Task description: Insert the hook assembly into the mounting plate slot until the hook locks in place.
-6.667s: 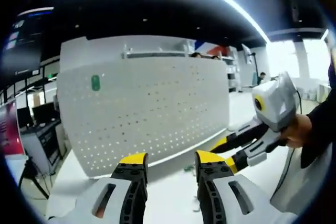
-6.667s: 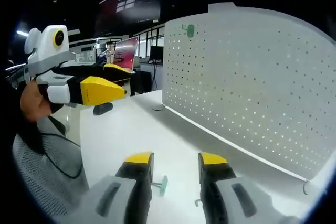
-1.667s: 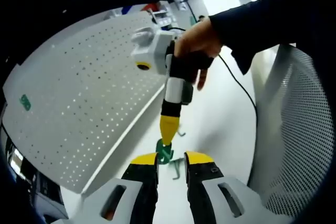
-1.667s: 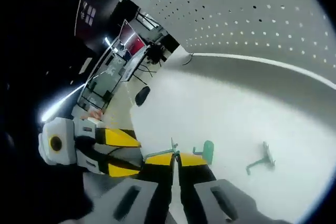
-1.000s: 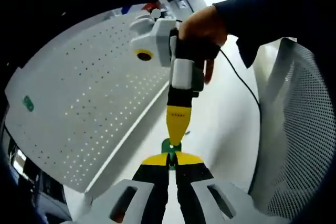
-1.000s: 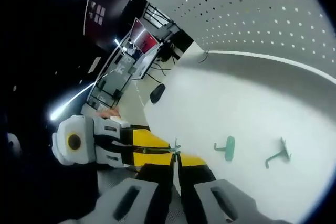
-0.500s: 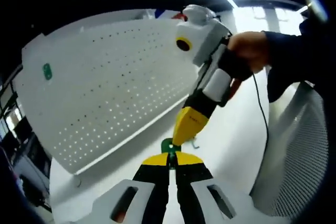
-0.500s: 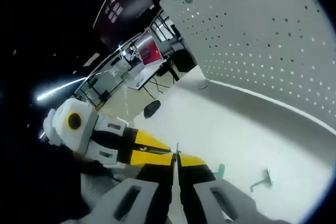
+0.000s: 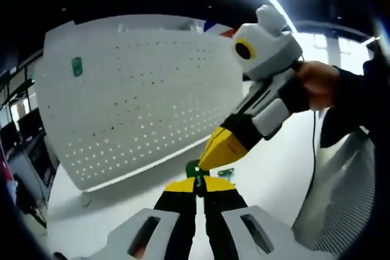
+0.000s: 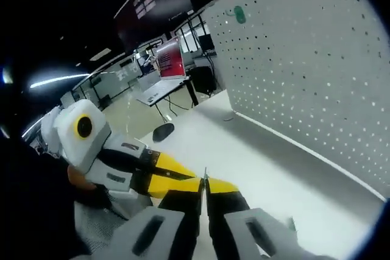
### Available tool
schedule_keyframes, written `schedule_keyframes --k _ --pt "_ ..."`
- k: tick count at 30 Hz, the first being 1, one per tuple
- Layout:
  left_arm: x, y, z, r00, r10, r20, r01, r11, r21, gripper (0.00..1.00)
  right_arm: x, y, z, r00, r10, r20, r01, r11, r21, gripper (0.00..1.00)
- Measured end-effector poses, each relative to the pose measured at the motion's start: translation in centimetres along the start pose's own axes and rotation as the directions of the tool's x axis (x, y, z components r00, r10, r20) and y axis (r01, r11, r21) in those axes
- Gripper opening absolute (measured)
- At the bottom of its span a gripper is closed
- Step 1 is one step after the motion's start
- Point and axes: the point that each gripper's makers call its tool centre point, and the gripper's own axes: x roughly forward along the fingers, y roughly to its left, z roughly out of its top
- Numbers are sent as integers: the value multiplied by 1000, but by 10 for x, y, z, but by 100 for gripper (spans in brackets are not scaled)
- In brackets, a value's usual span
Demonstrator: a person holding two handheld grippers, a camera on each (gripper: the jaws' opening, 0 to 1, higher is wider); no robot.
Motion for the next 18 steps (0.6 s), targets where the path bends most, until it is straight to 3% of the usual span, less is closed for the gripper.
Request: schedule_keyframes --k 8,18 --pt "-3 2 9 999 46 24 -48 993 104 4 -5 1 8 999 -6 38 5 1000 12 0" --pt "-5 5 14 997 48 52 -53 994 93 3 -8 7 13 997 32 69 -36 997 66 0"
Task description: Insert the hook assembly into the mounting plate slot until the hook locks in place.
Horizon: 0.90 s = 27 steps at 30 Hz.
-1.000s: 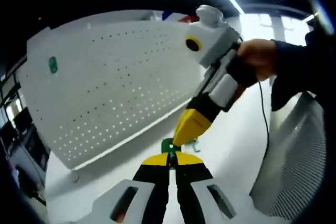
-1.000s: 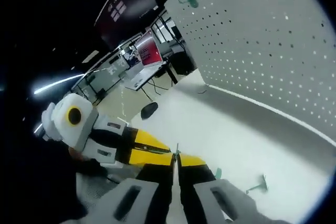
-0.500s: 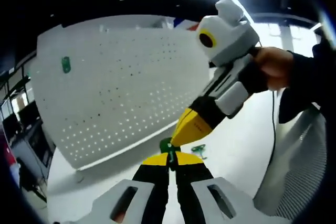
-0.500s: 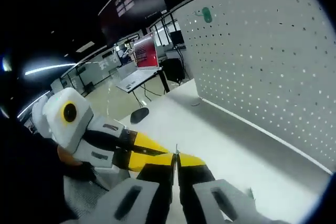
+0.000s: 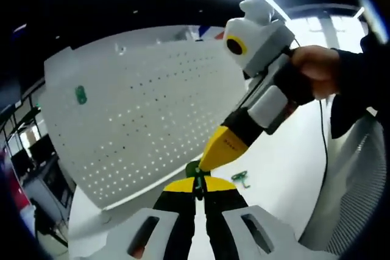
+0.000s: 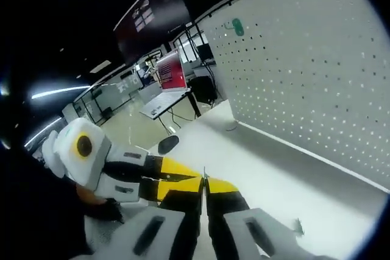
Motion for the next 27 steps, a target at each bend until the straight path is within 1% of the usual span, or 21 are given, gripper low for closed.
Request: schedule_keyframes --k 6,9,13,17,18,19,22,25,26,27 --pt "0 -1 2 1000 -4 11 4 1000 -3 3 -1 1 1 1000 -5 8 5 1000 -11 0" --pt "-1 1 3 1000 3 18 -2 1000 -14 3 -1 3 3 1000 -18 21 19 998 -52 0" --pt "-1 5 3 1000 7 27 -6 998 -58 3 0 4 6 998 -44 37 49 991 -123 0" --pt "-2 11 1 999 22 28 -19 994 -109 3 -4 4 13 994 -75 85 89 981 -174 2" --pt "-2 12 1 999 23 28 -20 993 -117 3 -5 3 15 992 -80 98 97 977 -188 2" --pt "-2 14 0 999 30 28 -26 991 -129 3 -8 -1 21 986 -107 128 134 966 -223 2" --pt "-3 18 2 998 44 38 -38 988 -149 3 -14 -6 25 978 -140 158 176 953 -246 2" --pt "-4 19 4 997 55 47 -47 986 -161 3 -19 -10 28 967 -167 191 214 941 -260 6" --pt "-4 20 5 997 57 50 -48 986 -161 3 -20 -10 28 966 -170 194 218 940 -262 6" --pt "-5 20 6 997 62 53 -53 985 -162 3 -21 -13 28 962 -182 204 234 934 -271 7"
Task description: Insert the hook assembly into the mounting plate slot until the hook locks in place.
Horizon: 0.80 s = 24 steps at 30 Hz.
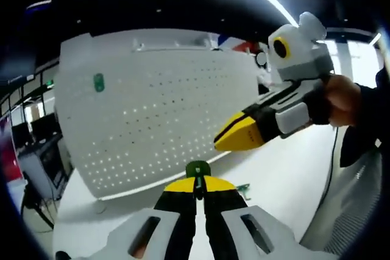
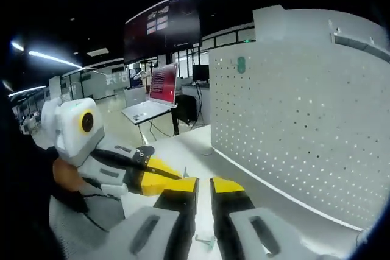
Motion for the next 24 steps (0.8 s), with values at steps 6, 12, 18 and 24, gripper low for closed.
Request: schedule_keyframes --k 6,12,18,24 --pt "0 3 8 1000 9 16 -9 1000 -7 3 -10 -8 -2 998 -50 47 49 999 11 17" --pt "2 15 32 998 30 57 -30 1000 -2 3 -18 -15 -10 984 -138 111 137 990 17 22" --pt "13 33 70 992 56 113 -57 998 5 3 -21 -19 -15 975 -176 134 175 984 22 27" --pt "25 58 107 980 105 170 -103 994 -22 3 -26 -31 -13 965 -213 155 217 976 -14 28"
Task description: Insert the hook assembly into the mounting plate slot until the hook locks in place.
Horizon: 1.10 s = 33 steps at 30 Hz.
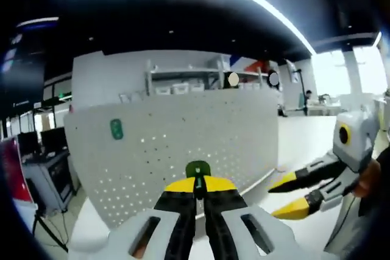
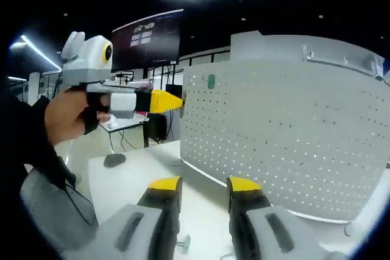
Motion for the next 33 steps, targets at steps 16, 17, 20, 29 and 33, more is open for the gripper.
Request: schedule_keyframes --k 16,17,20,29,33 --pt "45 54 40 985 148 91 -139 985 -104 3 -3 -9 5 1000 -15 19 15 1000 14 32" --pt "47 57 42 983 155 99 -143 983 -118 3 -3 -10 5 1000 -15 19 15 1000 15 32" --pt "56 66 49 975 184 121 -169 978 -120 3 -1 -13 2 1000 -10 10 10 999 32 33" --pt "87 82 56 959 237 157 -226 971 -82 3 0 -8 1 1000 13 6 -13 999 47 33" --pt "97 85 51 956 249 155 -240 968 -73 3 -1 -8 1 1000 14 6 -15 998 58 32"
